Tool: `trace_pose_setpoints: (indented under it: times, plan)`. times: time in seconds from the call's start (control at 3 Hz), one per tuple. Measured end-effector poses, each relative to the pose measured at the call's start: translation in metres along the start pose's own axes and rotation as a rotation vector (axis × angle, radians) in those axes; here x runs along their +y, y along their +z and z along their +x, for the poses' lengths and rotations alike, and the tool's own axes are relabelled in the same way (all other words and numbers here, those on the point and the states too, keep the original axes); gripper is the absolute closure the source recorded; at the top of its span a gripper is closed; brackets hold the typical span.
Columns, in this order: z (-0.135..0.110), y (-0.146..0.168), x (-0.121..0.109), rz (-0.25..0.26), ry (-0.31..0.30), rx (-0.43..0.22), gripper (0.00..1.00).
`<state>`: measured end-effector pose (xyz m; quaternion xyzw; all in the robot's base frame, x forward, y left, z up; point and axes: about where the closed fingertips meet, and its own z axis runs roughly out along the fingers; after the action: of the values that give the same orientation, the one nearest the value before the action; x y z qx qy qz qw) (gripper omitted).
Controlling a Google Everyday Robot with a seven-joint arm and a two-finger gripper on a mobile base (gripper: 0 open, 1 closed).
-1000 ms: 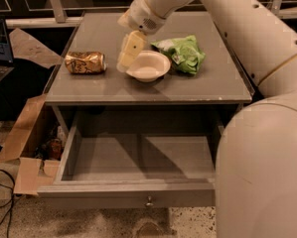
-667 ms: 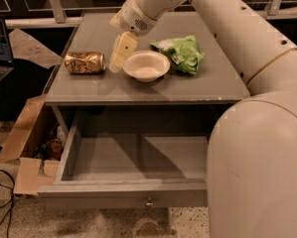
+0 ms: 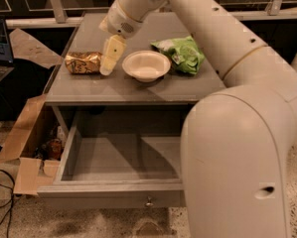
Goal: Place orange can into top drawer
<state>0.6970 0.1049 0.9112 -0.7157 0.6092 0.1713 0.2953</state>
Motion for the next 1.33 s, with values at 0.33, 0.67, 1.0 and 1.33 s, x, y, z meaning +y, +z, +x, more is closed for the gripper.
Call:
trace_pose_setpoints:
  times: [0.33,0.67,1.0,1.33]
  plan:
    - [0.009,0.019,-0.007,-0.035,-0.002,0.051,0.0]
    - [0.022,0.033,-0.012,-0.065,0.014,0.09,0.0]
    - [0.032,0.041,-0.016,-0.084,0.031,0.111,0.0]
    - [0.032,0.045,-0.019,-0.099,0.054,0.095,0.0]
